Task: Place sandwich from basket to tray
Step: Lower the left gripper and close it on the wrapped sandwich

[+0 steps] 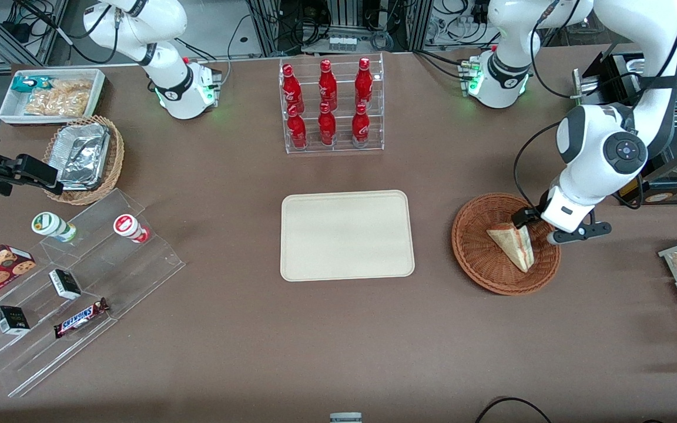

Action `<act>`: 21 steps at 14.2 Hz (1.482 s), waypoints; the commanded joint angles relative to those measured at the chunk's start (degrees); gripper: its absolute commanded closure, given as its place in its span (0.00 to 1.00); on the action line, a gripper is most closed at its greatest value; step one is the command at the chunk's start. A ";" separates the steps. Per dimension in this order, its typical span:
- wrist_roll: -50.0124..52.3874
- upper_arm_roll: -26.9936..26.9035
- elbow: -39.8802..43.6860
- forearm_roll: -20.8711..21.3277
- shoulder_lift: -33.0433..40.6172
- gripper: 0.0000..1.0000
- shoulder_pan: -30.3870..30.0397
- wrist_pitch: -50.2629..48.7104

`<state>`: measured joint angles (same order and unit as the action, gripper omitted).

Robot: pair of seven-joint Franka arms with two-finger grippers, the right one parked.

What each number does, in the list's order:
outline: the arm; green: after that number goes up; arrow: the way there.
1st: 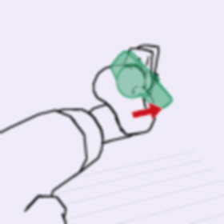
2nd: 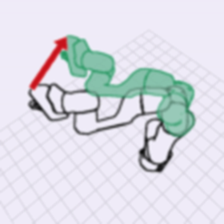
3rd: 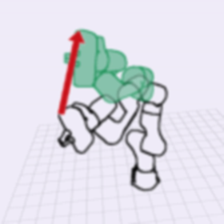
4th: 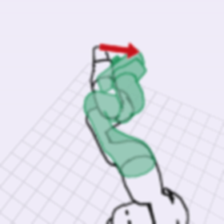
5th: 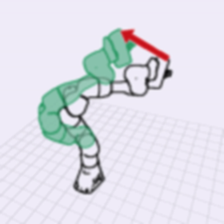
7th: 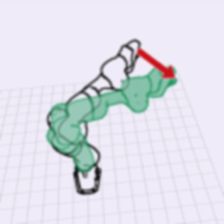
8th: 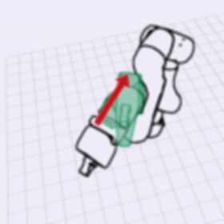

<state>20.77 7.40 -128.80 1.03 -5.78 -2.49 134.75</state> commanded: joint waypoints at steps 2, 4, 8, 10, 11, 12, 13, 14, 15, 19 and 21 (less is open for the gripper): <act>12.69 0.60 -1.02 -5.24 -0.71 0.00 0.12 4.11; 17.62 0.77 -1.02 -5.24 -2.29 0.00 0.29 6.82; 21.33 0.77 -1.02 -5.24 -5.11 0.00 0.29 9.30; 21.33 0.77 -0.93 -5.24 -6.51 0.00 0.29 9.39; 21.42 0.77 -0.75 -5.24 -7.13 0.00 0.29 9.47; 21.42 0.77 -0.67 -5.24 -7.92 0.00 0.29 9.65; 21.42 0.77 -0.58 -5.24 -8.27 0.05 0.29 9.74; 21.51 0.77 -0.58 -5.24 -8.45 0.29 0.29 9.74; 21.42 0.77 -0.58 -5.24 -8.45 0.65 0.29 9.57; 20.45 0.77 0.03 -4.81 -8.02 0.97 0.29 8.95; 20.54 0.95 2.40 -4.72 -7.66 0.99 1.51 7.12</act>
<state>41.31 8.12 -128.73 -3.41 -14.11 -2.26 143.60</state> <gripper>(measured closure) 0.639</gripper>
